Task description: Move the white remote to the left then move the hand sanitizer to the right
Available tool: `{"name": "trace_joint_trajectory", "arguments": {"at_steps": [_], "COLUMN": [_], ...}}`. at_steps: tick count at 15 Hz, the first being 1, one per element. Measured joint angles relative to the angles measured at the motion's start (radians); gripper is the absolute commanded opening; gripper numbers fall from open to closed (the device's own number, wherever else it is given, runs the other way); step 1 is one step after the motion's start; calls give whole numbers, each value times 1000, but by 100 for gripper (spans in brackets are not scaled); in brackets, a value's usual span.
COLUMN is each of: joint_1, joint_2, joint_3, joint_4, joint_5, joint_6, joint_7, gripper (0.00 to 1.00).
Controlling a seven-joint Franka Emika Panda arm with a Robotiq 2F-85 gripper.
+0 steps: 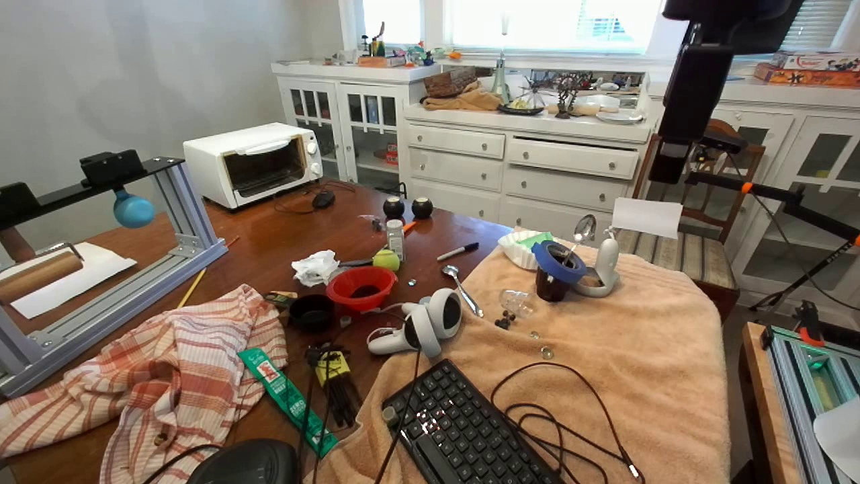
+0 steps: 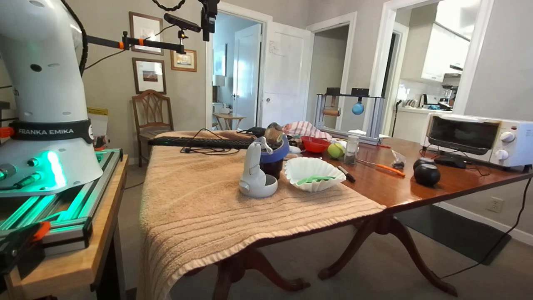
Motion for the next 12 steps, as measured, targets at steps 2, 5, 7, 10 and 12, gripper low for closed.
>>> {"name": "trace_joint_trajectory", "arguments": {"at_steps": [2, 5, 7, 10, 12], "joint_1": [0, 0, 0, 0, -2], "joint_2": [0, 0, 0, 0, 1], "joint_3": [0, 0, 0, 0, -4], "joint_4": [0, 0, 0, 0, 0], "joint_5": [0, 0, 0, -2, -24], "joint_6": [0, 0, 0, 0, 0], "joint_7": [0, 0, 0, 1, 11], "gripper": [100, 100, 100, 100, 100]}}
